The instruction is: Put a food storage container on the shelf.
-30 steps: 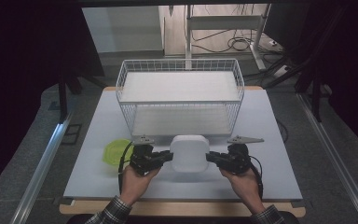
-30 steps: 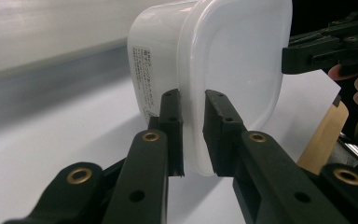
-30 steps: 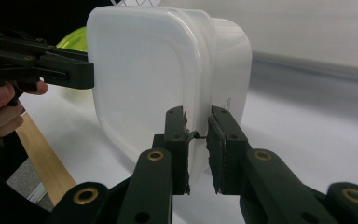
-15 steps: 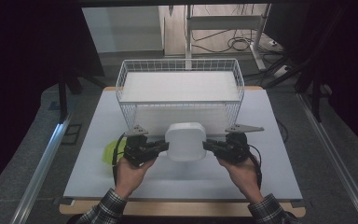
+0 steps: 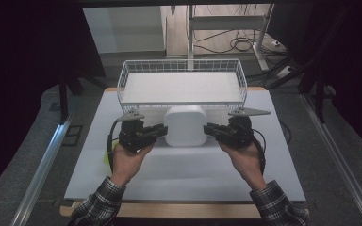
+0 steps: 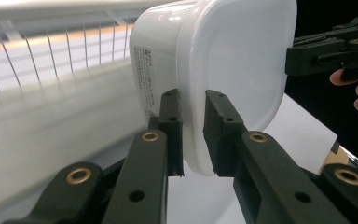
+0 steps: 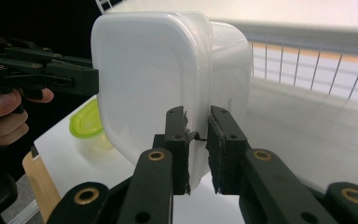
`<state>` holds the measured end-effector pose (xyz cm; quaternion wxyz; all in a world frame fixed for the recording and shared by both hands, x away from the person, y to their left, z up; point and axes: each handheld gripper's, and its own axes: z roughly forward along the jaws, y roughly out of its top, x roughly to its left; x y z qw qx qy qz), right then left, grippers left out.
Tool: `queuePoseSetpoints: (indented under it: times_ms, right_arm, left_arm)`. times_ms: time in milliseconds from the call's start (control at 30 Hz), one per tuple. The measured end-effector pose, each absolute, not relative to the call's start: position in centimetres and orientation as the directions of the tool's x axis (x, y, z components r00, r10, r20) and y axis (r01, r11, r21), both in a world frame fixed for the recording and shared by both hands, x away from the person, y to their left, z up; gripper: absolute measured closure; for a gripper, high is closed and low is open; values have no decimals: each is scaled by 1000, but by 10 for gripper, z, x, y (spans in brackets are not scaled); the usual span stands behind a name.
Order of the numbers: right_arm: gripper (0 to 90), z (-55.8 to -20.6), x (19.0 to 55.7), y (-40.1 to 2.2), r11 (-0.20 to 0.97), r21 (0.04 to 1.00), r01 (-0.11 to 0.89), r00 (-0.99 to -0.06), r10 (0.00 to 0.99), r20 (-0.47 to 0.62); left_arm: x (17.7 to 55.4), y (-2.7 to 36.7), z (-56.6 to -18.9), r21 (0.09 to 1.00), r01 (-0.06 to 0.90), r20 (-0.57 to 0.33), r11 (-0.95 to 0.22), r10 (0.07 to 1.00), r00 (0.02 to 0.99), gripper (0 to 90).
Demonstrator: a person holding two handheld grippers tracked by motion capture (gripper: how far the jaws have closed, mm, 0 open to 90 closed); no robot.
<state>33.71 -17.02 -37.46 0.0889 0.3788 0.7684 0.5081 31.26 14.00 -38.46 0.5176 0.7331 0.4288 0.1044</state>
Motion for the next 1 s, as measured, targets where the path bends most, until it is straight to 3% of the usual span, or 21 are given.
queuePoseSetpoints:
  times_ms: [733,1000]
  right_arm:
    - [785,-310,373,-159,140,885,445,-707,661,251]
    - [782,-305,390,-159,116,876,467,-696,660,284]
  left_arm:
    - [345,153,-318,882,467,-271,-64,741,614,783]
    - [361,153,-310,883,467,-280,-50,743,609,784]
